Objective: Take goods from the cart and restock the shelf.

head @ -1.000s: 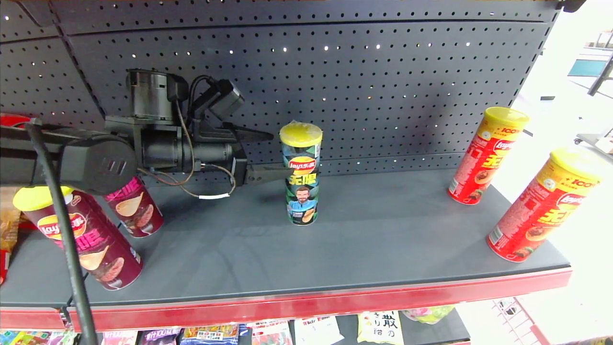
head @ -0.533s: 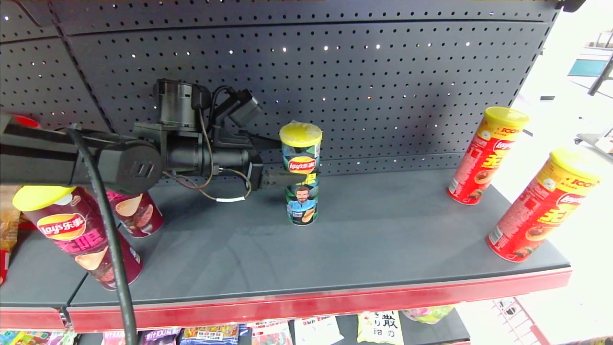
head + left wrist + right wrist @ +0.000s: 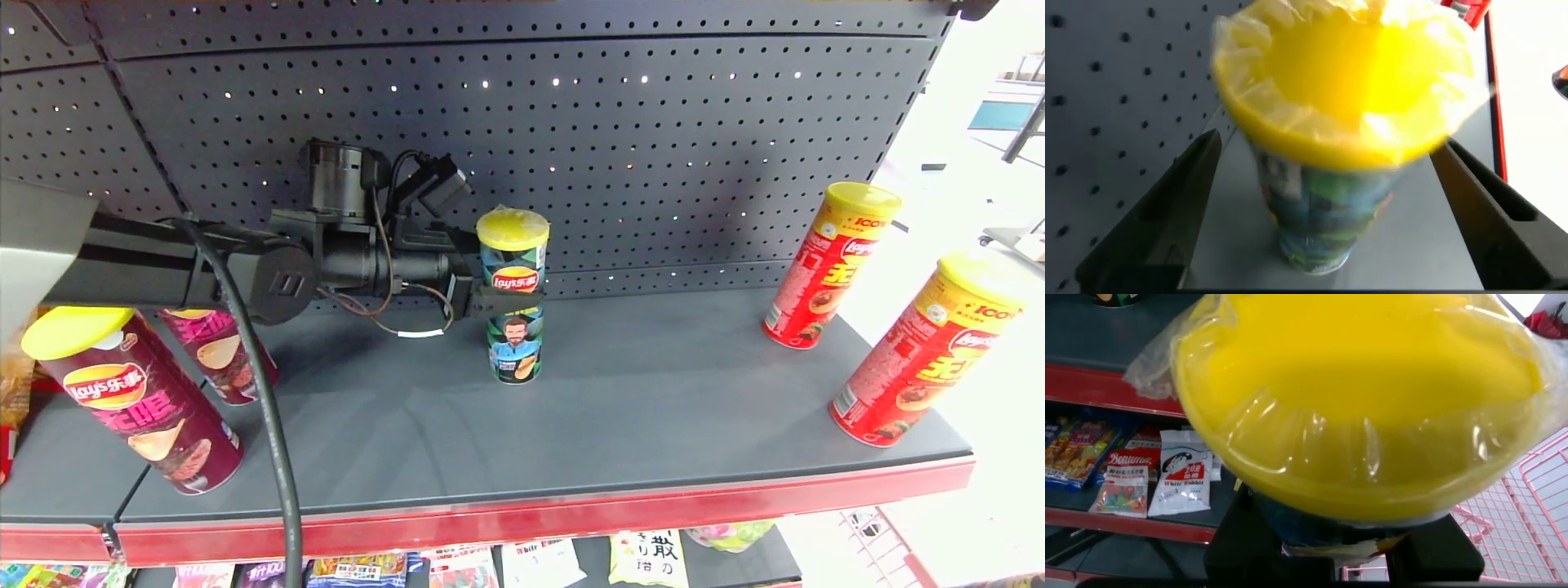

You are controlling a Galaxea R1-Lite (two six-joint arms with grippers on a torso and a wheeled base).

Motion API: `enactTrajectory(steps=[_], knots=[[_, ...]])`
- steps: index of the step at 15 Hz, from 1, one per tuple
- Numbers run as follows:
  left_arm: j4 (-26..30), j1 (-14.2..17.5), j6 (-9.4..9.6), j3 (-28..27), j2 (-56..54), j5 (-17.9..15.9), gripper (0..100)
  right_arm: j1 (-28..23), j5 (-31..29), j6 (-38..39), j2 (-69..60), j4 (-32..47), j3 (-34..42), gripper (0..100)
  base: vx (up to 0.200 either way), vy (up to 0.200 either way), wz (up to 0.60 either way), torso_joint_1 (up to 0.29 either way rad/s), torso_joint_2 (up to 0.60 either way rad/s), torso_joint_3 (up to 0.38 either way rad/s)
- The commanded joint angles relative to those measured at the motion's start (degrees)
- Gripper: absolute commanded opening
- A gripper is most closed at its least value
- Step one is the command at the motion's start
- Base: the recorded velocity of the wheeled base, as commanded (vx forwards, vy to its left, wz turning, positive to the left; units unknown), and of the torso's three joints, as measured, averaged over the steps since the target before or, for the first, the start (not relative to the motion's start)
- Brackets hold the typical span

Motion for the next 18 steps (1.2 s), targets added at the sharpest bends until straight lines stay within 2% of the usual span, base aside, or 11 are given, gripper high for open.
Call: enactTrajectory(steps=[1,4,5,10,12,14,15,18], knots=[[-0.06,-0.29,0.02,-0.24,0.81,0.04,100,0.04,-0.06,-0.03,0.09,0.01,-0.08,0,0.000,0.000,0.00,0.000,0.00,0.000],[-0.23,-0.64,-0.34,-0.42,1.60,0.22,100,0.04,-0.06,-0.03,0.09,0.01,-0.08,0,0.000,0.000,0.00,0.000,0.00,0.000],[-0.32,-0.64,-0.34,-0.68,1.69,0.22,0,0.04,-0.06,-0.03,0.09,0.01,-0.08,0,0.000,0.000,0.00,0.000,0.00,0.000],[-0.06,-2.04,-1.04,-0.68,1.42,0.48,0,0.04,-0.06,-0.03,0.09,0.01,-0.08,0,0.000,0.000,0.00,0.000,0.00,0.000],[0.03,-2.84,-1.22,1.60,-1.13,0.39,0,0.04,-0.06,-0.03,0.09,0.01,-0.08,0,0.000,0.000,0.00,0.000,0.00,0.000],[0.03,-3.10,-3.06,5.21,-5.08,0.39,0,0.04,0.03,-0.03,0.09,0.01,-0.08,0,0.000,0.000,0.00,0.000,0.00,0.000],[-0.06,-3.28,-4.12,9.95,-9.04,0.39,0,0.13,0.03,0.06,0.01,0.01,-0.08,0,0.000,0.000,0.00,0.000,0.00,0.000],[-0.41,-3.19,-4.12,18.74,-15.80,0.48,0,0.04,0.21,0.14,0.09,0.01,-0.08,0,0.000,0.000,0.00,0.000,0.00,0.000]])
